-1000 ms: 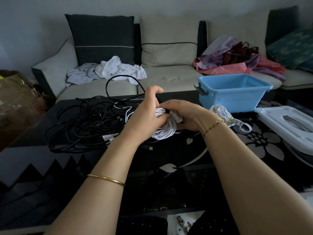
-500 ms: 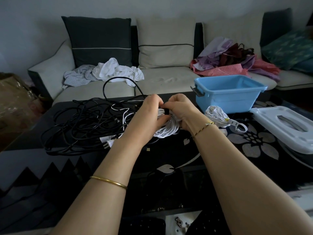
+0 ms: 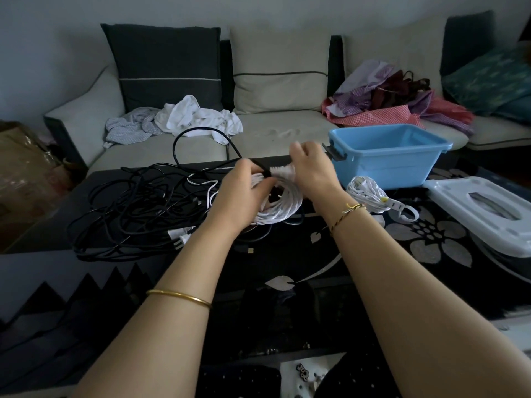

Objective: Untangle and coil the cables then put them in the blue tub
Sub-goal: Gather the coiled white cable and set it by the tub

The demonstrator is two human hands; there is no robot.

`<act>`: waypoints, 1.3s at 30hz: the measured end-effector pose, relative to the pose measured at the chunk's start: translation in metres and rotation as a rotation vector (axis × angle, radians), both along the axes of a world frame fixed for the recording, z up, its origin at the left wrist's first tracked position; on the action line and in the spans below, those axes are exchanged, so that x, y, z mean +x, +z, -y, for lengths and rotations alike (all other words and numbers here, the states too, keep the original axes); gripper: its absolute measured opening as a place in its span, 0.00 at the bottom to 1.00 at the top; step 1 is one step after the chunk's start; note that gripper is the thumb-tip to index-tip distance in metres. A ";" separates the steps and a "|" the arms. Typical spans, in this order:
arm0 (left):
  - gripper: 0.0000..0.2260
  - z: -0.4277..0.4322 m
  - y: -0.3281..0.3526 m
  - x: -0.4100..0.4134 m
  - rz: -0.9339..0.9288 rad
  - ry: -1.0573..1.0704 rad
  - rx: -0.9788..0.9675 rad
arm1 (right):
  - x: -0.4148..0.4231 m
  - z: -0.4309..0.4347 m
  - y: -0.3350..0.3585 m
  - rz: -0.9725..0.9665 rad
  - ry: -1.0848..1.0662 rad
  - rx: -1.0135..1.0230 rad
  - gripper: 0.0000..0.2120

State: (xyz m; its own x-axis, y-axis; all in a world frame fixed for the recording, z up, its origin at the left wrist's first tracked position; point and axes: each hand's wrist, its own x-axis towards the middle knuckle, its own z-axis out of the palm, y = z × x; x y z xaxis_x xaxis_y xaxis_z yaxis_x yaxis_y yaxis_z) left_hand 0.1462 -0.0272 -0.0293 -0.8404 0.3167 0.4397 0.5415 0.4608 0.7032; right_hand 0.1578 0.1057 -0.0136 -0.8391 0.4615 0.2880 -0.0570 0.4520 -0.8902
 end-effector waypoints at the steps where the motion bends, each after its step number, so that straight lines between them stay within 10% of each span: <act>1: 0.10 0.002 -0.001 -0.004 0.047 0.017 0.062 | 0.002 -0.001 0.002 -0.059 -0.033 0.008 0.07; 7: 0.14 0.006 -0.002 -0.015 0.289 0.098 0.399 | 0.017 0.008 0.010 -0.112 -0.004 0.121 0.09; 15: 0.27 0.003 -0.005 -0.012 0.215 0.071 0.352 | 0.017 0.025 0.000 0.246 0.042 0.603 0.09; 24: 0.14 0.000 -0.007 -0.009 0.062 0.121 0.201 | 0.020 0.017 -0.003 0.177 0.228 0.057 0.12; 39: 0.08 -0.004 -0.002 -0.003 0.078 0.008 0.339 | 0.036 0.017 0.016 0.065 0.275 0.071 0.15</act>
State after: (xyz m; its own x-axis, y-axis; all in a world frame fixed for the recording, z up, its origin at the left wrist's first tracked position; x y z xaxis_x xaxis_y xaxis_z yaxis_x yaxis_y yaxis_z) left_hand 0.1434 -0.0236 -0.0313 -0.8775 0.1564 0.4534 0.4776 0.1979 0.8560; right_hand 0.1936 0.0888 0.0019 -0.9477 0.1947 0.2530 -0.1299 0.4888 -0.8627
